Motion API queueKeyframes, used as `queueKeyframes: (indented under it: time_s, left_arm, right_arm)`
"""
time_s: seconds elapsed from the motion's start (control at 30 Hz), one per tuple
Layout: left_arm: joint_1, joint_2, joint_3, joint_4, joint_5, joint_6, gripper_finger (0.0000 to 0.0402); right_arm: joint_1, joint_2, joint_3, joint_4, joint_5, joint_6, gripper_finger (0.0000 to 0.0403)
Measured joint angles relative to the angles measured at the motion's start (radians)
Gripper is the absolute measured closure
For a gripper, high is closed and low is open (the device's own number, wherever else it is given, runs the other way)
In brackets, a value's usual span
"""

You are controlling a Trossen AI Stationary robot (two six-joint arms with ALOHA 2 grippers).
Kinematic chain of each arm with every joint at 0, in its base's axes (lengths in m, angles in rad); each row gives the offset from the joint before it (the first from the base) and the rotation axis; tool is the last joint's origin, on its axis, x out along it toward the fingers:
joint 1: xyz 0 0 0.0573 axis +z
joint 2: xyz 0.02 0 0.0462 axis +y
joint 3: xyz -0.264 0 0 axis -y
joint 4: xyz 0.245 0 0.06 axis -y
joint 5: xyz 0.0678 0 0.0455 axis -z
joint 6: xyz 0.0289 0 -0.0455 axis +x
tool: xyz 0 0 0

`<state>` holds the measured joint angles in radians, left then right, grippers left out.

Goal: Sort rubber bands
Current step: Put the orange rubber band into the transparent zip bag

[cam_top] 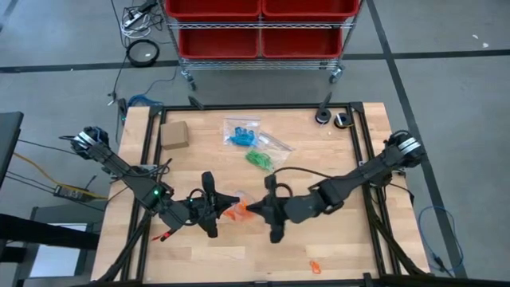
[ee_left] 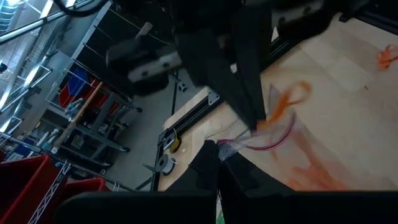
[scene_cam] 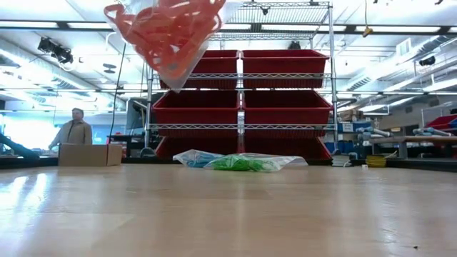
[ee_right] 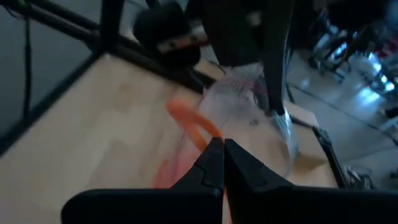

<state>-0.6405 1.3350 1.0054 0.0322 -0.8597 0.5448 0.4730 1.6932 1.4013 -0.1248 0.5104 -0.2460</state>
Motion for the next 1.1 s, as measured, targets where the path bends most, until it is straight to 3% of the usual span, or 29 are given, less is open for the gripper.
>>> queueKeyframes:
  time_s: [0.2, 0.53, 0.77, 0.87, 1.1]
  left_arm:
    - [0.0, 0.0, 0.0, 0.001, 0.014, 0.0, 0.0396]
    - [0.0, 0.0, 0.0, 0.002, 0.035, 0.0, 0.0396]
    - [0.0, 0.0, 0.0, -0.001, 0.035, 0.0, 0.0396]
    - [0.0, 0.0, 0.0, 0.0, 0.034, 0.0, 0.0396]
    - [0.001, 0.0, 0.0, 0.001, 0.034, 0.0, 0.0391]
  right_arm:
    - [-0.058, 0.058, 0.092, -0.087, -0.112, 0.046, 0.0403]
    - [-0.122, 0.055, 0.101, -0.197, -0.289, 0.166, 0.0403]
    - [-0.043, -0.01, 0.1, -0.153, -0.229, 0.074, 0.0398]
    - [0.016, -0.055, 0.1, -0.156, -0.18, 0.05, 0.0368]
    - [0.115, -0.102, 0.1, -0.185, -0.038, 0.163, 0.0237]
